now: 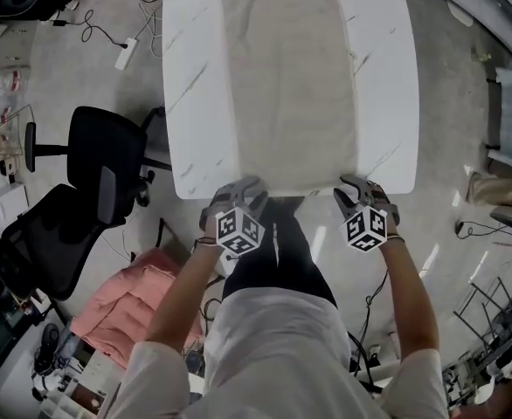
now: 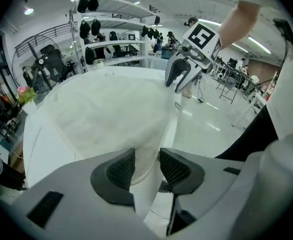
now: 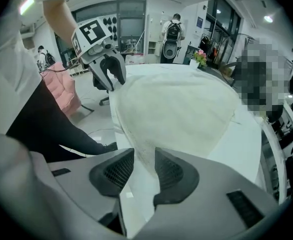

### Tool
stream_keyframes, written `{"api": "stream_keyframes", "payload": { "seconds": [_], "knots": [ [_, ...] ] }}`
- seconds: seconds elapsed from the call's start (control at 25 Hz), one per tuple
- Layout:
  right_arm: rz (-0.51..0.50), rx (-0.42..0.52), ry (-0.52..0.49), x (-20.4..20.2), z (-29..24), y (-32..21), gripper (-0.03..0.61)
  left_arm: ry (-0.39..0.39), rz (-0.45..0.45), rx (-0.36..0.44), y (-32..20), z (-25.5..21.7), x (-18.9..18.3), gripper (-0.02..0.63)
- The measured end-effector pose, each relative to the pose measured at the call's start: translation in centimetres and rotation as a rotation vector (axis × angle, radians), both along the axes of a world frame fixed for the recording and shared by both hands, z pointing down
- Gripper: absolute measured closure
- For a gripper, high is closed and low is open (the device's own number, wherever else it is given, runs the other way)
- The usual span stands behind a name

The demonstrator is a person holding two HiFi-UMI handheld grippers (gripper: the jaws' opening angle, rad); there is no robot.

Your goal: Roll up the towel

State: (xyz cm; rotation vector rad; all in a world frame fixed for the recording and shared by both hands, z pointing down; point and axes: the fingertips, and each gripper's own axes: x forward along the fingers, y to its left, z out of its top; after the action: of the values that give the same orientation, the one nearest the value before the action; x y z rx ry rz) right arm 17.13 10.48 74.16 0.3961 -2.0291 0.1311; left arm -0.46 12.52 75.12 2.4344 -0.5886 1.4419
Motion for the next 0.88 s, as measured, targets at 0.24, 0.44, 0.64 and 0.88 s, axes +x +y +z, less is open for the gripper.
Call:
{"api": "stream_keyframes", "payload": {
  "seconds": [0.24, 0.44, 0.64, 0.88],
  "knots": [
    [-0.040, -0.062, -0.010, -0.2, 0.5, 0.8, 0.492, -0.006, 0.013, -0.038, 0.6, 0.0, 0.2, 0.490],
    [-0.062, -0.056, 0.008, -0.2, 0.7, 1.6, 0.532, -0.021, 0.018, -0.029, 1.3, 0.1, 0.1, 0.560],
    [-0.104, -0.093, 0.012, -0.5, 0.2, 3.6, 0.534, -0.052, 0.085, -0.051, 3.3, -0.2, -0.3, 0.563],
    [-0.155, -0.149, 0.019, -0.8, -0.5, 7.5, 0.534, -0.065, 0.143, -0.104, 7.0, -1.1, -0.6, 0.563]
  ]
}}
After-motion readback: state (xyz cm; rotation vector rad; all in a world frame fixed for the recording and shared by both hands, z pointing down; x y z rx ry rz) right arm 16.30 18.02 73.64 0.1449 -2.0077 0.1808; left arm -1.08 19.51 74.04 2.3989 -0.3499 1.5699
